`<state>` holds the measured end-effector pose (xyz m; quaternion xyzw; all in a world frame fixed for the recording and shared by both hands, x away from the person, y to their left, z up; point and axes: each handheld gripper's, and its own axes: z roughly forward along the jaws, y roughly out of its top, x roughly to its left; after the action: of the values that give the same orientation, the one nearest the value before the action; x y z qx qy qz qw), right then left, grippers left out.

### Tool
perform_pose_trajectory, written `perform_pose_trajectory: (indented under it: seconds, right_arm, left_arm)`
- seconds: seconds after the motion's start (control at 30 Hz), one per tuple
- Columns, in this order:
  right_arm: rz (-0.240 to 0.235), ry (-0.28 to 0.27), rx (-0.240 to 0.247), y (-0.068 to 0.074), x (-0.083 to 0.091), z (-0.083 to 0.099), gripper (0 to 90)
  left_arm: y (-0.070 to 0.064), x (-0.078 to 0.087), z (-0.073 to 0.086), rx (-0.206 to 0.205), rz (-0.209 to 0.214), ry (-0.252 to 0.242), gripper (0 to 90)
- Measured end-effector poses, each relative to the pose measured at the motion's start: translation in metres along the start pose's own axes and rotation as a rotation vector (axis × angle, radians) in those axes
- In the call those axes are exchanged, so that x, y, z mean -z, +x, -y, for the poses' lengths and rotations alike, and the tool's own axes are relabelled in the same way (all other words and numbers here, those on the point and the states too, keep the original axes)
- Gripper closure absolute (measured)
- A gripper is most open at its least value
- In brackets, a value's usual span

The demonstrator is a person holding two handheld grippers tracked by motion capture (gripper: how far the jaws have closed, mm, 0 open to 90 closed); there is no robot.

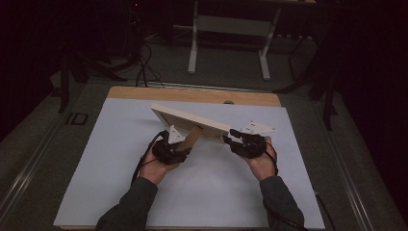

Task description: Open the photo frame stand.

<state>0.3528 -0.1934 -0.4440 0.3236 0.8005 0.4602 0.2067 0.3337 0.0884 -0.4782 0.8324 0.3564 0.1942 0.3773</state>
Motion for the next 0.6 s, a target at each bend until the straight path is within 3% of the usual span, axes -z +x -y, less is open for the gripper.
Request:
perform_pose_trajectory:
  seconds: [0.6]
  right_arm:
    - [-0.020, 0.015, 0.000, -0.002, 0.005, 0.008, 64.2]
  left_arm:
    - [0.010, 0.018, 0.002, 0.044, 0.022, -0.051, 55.1]
